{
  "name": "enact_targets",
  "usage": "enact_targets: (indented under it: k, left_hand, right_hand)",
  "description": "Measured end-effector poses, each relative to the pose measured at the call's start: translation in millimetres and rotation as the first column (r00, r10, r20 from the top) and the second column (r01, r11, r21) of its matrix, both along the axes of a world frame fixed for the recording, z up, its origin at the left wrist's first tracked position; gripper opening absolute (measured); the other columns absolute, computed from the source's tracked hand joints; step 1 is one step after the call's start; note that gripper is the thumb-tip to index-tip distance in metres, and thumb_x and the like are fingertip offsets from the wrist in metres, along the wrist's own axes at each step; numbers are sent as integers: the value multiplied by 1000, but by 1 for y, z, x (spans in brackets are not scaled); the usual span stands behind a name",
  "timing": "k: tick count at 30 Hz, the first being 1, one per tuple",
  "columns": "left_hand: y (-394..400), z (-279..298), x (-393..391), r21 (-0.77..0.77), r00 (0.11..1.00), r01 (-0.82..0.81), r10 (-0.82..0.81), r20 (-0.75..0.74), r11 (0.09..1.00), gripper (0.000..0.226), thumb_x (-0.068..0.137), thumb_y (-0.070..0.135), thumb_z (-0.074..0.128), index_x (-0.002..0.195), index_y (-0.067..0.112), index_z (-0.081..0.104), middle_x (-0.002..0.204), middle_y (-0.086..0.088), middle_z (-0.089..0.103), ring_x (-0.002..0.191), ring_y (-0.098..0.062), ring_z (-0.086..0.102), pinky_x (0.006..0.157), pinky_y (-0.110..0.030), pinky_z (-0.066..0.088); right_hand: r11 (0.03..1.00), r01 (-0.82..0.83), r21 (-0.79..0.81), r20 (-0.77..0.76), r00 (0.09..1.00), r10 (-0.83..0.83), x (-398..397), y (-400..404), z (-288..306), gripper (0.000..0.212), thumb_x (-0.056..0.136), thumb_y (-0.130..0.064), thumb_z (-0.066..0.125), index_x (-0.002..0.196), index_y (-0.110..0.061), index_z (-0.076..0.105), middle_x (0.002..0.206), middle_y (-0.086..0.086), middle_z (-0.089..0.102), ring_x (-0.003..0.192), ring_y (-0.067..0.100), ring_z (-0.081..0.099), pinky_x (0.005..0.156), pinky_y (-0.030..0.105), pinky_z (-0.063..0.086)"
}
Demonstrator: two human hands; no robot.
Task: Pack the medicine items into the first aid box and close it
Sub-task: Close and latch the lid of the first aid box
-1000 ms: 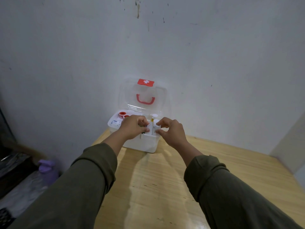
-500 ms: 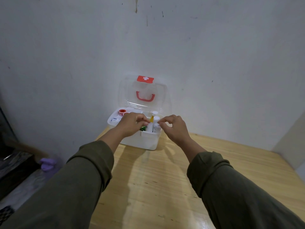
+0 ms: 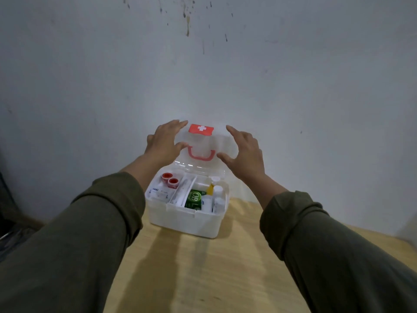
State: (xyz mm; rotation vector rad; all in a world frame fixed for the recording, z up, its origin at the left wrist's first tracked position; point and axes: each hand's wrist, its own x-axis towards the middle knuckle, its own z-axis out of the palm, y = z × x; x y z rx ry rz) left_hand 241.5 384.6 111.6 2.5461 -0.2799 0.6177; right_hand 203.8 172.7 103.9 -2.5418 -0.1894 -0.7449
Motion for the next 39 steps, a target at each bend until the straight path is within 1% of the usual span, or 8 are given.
enact_targets:
  k: [4,9,13,16,20,26,32,39]
  left_hand:
    - [-1,0,26,61,1000,8,-7,-22,998,59,92,35,53,144,35,26,155,3,25,142,-22,19,109,-49,22]
    - [2,-7,43,97,994,-57,48,94,994,48,94,33,49,139,40,35,149,5,36,138,-20,24,105,-46,23]
    - [9,-11,50,-25,994,41,-39,102,999,43,94,27,50,134,40,44,143,1,43,134,-22,33,107,-46,27]
    - [8,-11,47,-154,986,142,-126,111,978,40,94,22,52,132,33,50,139,-4,45,129,-22,40,106,-34,31]
    - [10,-10,40,-196,982,166,-145,120,966,38,93,28,52,130,30,53,137,-5,46,128,-19,42,97,-23,30]
    - [16,-6,22,-241,983,181,-170,69,953,43,88,43,53,130,32,52,139,-2,43,129,-17,39,93,-25,33]
    - [25,-3,-2,-288,981,193,-190,38,938,41,88,48,48,126,34,56,146,0,39,135,-19,34,101,-31,34]
    - [36,-13,-45,-286,982,165,-183,-36,944,44,88,51,44,127,33,56,153,-3,30,139,-24,30,110,-39,31]
  right_hand:
    - [993,5,-121,48,999,1,26,6,6,70,83,-40,65,142,-41,28,140,3,39,126,22,38,98,39,34]
    - [977,54,-207,99,995,-34,48,13,8,59,87,-42,59,140,-42,34,137,3,43,122,21,41,94,39,32]
    - [980,35,-197,90,996,-18,56,15,7,47,90,-47,51,136,-43,42,131,0,50,119,22,41,87,37,32]
    - [979,44,-201,89,996,-27,57,16,7,44,91,-50,47,134,-42,45,128,0,52,117,23,40,85,35,31]
    - [993,-4,-122,73,997,13,57,21,6,42,90,-48,50,131,-39,50,123,4,51,112,24,43,89,35,34]
    - [996,-80,27,74,994,78,49,29,2,41,88,-45,56,128,-37,55,120,7,47,111,24,45,92,43,44]
    - [987,-139,75,70,989,133,23,33,0,40,89,-40,57,129,-34,55,133,9,46,125,25,38,101,42,37]
    - [979,-191,71,84,979,185,-25,46,-12,40,88,-36,59,127,-29,58,136,13,47,129,27,36,105,42,33]
